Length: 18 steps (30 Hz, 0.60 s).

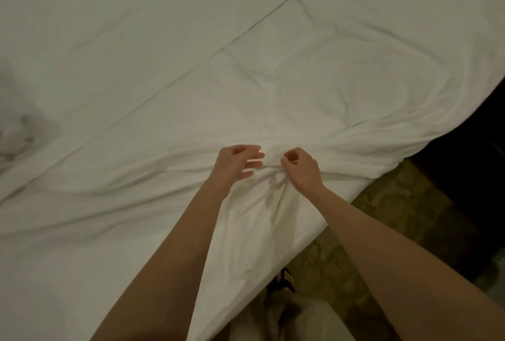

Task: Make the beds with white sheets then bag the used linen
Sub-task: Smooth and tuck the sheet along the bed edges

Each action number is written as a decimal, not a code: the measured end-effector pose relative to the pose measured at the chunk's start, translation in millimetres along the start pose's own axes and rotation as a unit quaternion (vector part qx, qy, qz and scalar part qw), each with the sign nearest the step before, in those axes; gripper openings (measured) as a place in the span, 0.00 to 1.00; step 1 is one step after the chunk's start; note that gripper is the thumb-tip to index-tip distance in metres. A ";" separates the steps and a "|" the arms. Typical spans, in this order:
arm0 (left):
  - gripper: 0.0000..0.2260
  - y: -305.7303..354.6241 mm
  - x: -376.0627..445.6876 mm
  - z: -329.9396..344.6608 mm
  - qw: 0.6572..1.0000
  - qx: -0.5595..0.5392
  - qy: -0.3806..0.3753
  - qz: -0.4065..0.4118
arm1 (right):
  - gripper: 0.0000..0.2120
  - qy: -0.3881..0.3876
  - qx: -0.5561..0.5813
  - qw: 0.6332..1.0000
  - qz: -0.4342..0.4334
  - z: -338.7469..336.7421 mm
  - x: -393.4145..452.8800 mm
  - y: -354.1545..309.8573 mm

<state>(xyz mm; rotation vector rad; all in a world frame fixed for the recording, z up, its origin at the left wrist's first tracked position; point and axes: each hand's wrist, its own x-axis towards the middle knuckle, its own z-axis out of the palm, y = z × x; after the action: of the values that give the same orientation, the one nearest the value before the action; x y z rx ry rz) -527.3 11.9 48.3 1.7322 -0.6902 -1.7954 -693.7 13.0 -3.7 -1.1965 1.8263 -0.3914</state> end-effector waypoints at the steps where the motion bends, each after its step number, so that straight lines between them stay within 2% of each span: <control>1: 0.12 7.4 7.2 7.2 1.000 0.010 -0.002 0.005 | 0.12 0.005 -0.004 1.000 0.013 -5.3 2.6 7.7; 5: 0.08 21.3 36.7 50.5 0.996 0.085 -0.011 0.029 | 0.11 0.033 -0.038 0.998 0.042 -34.8 15.9 41.3; 10: 0.13 10.6 66.0 118.6 0.954 0.285 -0.044 0.079 | 0.23 0.053 -0.200 0.978 0.030 -92.7 42.9 83.0; 12: 0.17 3.9 76.5 141.7 0.933 0.346 -0.066 0.072 | 0.27 0.019 -0.265 0.964 0.005 -117.1 56.2 99.4; 14: 0.19 -4.0 87.5 162.8 0.903 0.421 -0.055 0.066 | 0.27 -0.032 -0.287 0.957 -0.017 -139.3 70.2 118.5; 16: 0.15 -6.8 95.4 178.4 0.869 0.491 -0.017 0.067 | 0.21 -0.091 -0.272 0.958 -0.016 -160.9 83.2 135.7; 18: 0.10 -10.0 100.3 187.9 0.839 0.540 -0.024 0.063 | 0.12 -0.167 -0.257 0.952 -0.023 -180.5 93.7 145.6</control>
<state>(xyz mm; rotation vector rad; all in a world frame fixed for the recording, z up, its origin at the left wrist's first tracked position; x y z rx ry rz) -717.6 -52.3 -23.3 2.1745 -2.0649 -1.3945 -935.8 -32.1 -47.6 -1.5494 1.6459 0.2747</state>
